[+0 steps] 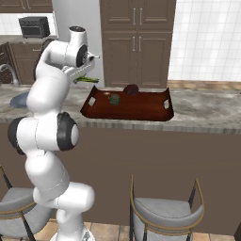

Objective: Create a steak meal by picking up the steak and asparagus from the tray and placing them on the plate. Leave the bell pepper on the tray.

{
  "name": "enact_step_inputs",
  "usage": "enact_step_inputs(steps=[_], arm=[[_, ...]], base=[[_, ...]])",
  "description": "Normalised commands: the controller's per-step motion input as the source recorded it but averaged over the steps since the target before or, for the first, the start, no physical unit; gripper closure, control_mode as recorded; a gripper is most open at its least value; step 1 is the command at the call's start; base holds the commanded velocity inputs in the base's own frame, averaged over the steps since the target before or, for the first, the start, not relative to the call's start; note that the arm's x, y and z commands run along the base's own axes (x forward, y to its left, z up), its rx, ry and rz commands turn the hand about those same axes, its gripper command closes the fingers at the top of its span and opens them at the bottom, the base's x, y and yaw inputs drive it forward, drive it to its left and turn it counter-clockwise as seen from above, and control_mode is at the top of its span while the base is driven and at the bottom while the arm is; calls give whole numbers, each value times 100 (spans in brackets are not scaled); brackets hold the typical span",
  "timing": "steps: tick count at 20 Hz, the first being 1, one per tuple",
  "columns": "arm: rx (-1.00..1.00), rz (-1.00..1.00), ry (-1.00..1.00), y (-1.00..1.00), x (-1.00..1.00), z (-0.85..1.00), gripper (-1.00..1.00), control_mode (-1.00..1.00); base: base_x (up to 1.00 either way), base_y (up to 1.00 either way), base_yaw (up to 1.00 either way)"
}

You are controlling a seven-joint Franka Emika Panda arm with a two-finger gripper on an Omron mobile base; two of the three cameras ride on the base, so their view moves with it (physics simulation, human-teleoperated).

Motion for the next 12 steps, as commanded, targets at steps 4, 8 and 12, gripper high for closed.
enact_step_inputs(steps=[4,8,12], arm=[[0,11,2,83,-51,-8,100,-100],[0,13,-4,77,-71,-34,100,-100],[0,13,-1,89,-50,-38,100,-100]], base=[[0,0,0],[0,0,0],[0,0,0]])
